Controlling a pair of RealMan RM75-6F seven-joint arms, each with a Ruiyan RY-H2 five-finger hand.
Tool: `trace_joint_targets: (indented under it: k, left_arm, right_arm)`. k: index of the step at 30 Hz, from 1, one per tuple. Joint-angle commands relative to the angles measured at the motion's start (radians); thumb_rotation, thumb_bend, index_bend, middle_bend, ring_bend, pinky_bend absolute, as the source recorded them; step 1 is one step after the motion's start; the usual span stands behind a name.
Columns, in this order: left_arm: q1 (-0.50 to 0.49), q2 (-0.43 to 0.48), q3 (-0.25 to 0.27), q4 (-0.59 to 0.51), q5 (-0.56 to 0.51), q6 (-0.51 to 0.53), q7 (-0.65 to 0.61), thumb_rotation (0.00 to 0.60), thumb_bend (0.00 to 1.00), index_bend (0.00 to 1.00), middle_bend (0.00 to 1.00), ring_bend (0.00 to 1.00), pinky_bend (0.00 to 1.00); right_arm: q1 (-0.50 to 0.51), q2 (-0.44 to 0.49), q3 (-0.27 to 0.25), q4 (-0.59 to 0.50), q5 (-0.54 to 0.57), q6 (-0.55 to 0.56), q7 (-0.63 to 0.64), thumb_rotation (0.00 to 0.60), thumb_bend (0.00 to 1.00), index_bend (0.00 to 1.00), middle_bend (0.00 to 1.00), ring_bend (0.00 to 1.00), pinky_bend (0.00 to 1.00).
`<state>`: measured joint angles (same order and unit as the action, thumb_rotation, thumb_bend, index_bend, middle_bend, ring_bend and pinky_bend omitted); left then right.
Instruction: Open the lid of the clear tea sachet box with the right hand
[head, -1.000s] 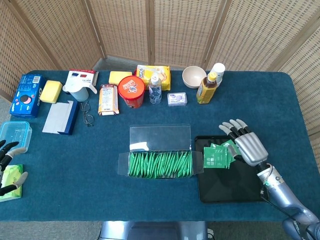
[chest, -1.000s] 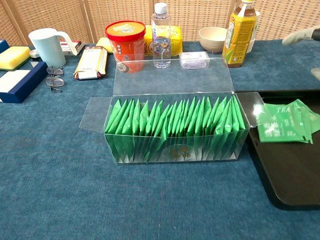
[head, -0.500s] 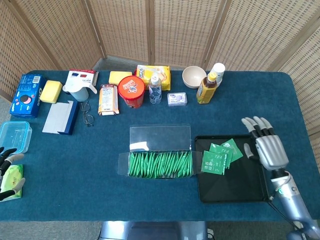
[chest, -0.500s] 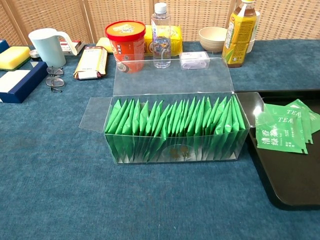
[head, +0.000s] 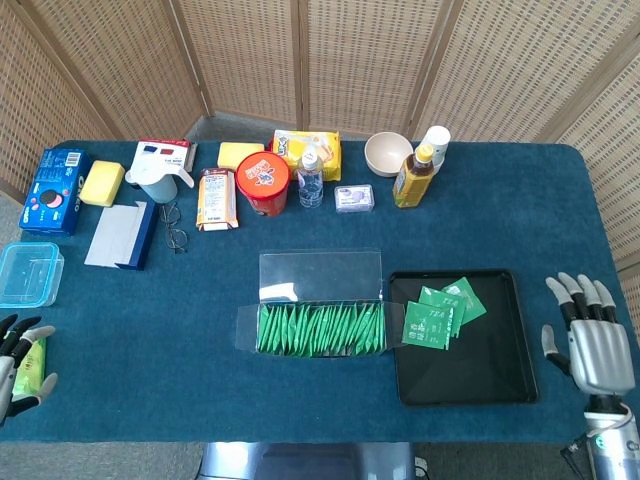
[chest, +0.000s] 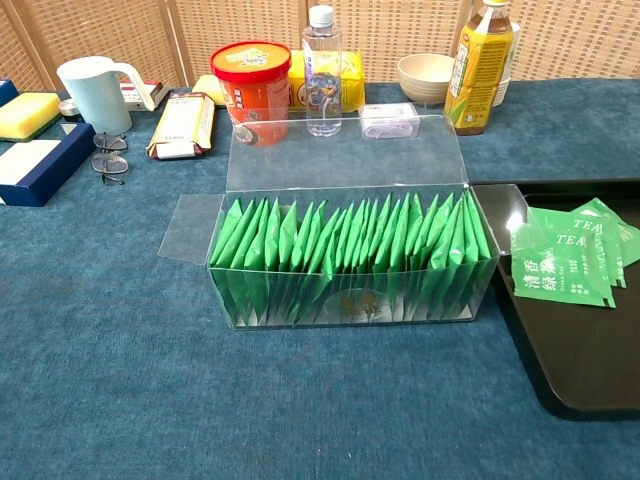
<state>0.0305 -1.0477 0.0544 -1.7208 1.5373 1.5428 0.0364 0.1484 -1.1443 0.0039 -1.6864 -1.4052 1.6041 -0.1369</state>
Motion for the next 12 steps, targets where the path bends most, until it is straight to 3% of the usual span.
trace_joint_targets:
  k: [1, 12]
  left_arm:
    - [0.004, -0.004, 0.002, 0.004, 0.007, 0.006, -0.007, 0.6, 0.27, 0.24, 0.16, 0.07, 0.25]
    - [-0.007, -0.005, -0.009, -0.002, 0.044, 0.018, -0.001, 0.6, 0.27, 0.24, 0.16, 0.07, 0.25]
  right_arm:
    - [-0.023, 0.003, -0.011, -0.002, -0.009, 0.011, 0.011, 0.6, 0.52, 0.14, 0.11, 0.05, 0.05]
    - [-0.043, 0.012, -0.007, 0.003, -0.046, -0.004, 0.053, 0.6, 0.52, 0.14, 0.11, 0.05, 0.05]
